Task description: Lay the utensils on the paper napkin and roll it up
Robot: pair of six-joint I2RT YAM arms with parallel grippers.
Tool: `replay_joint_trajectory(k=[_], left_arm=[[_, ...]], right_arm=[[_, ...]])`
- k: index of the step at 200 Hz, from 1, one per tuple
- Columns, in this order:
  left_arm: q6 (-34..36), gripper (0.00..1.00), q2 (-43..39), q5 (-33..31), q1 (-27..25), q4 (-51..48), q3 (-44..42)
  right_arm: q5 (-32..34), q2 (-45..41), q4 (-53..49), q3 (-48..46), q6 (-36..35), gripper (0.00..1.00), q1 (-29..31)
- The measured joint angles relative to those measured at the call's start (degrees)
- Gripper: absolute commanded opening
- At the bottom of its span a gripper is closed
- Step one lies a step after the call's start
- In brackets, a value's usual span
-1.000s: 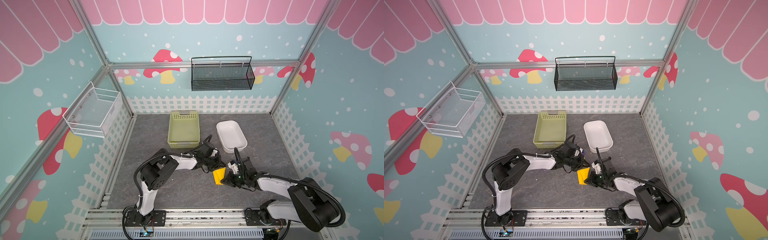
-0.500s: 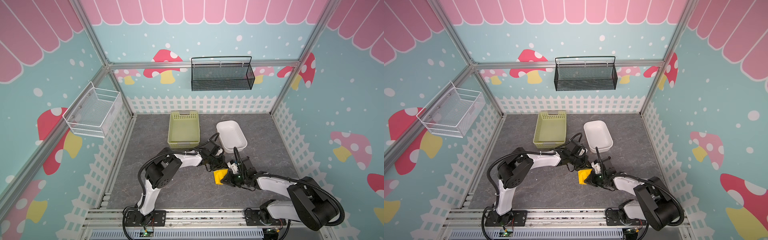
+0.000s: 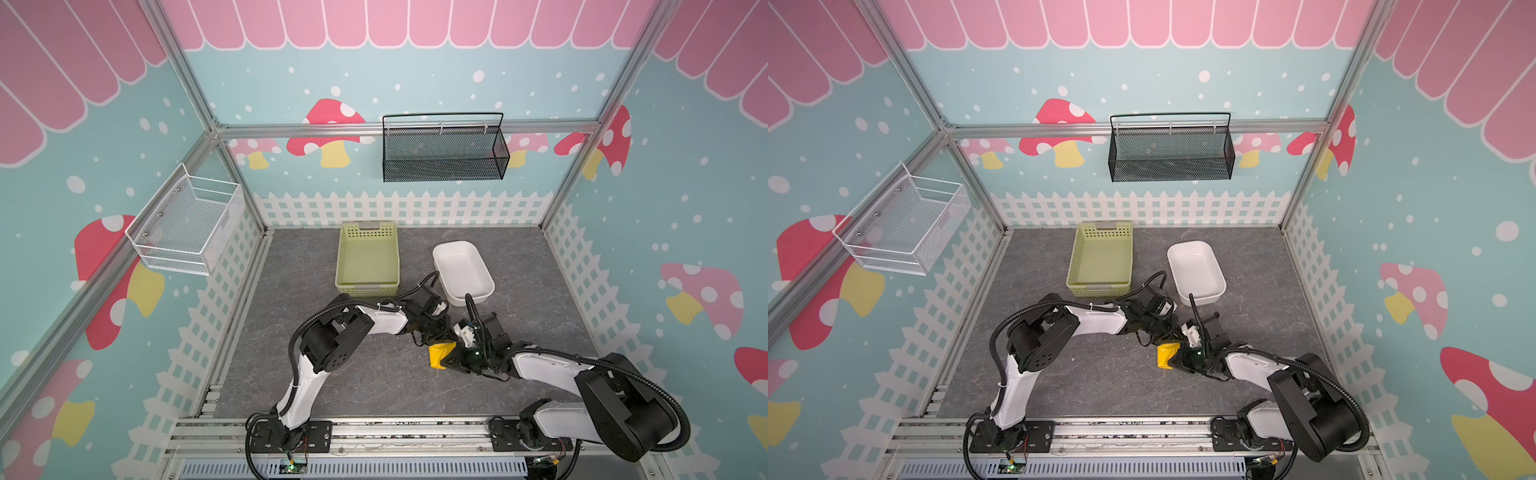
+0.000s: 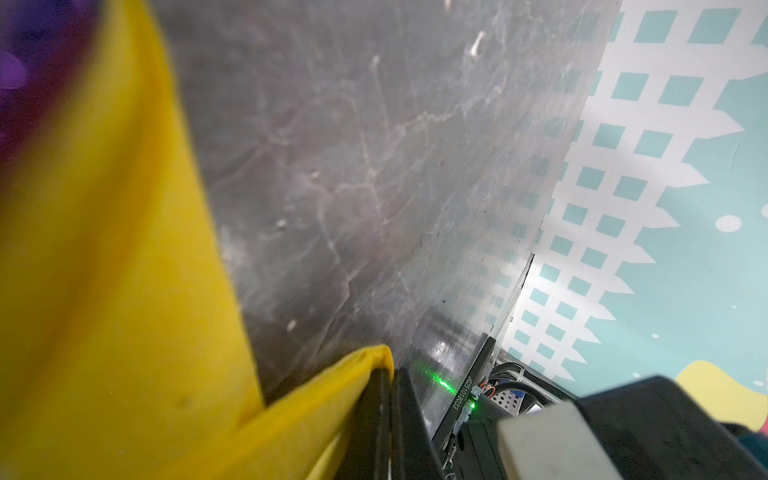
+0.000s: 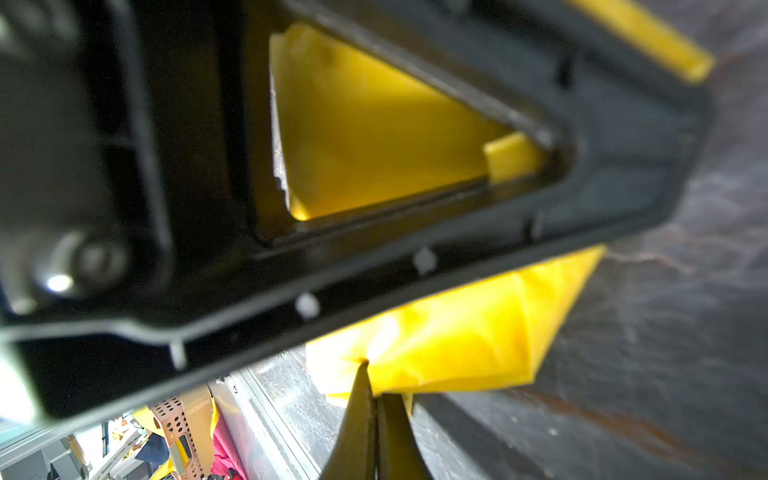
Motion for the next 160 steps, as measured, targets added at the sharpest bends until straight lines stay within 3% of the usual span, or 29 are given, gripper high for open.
replay_joint_trajectory(k=[48, 75, 160], left_arm=[[-0.39, 0.0, 0.94, 1.53, -0.04, 2.23, -0.07], [-0.39, 0.0, 0.98, 1.57, -0.15, 4.11, -0.81], [-0.39, 0.0, 0.98, 1.73, -0.17, 7.52, -2.4]], right_arm=[[1.01, -0.42, -1.42, 0.57, 0.04, 0.0, 0.39], [3.28, -2.73, -5.95, 1.4, 0.17, 0.15, 0.68], [9.25, -10.4, -21.53, 7.32, 0.81, 0.34, 0.68]])
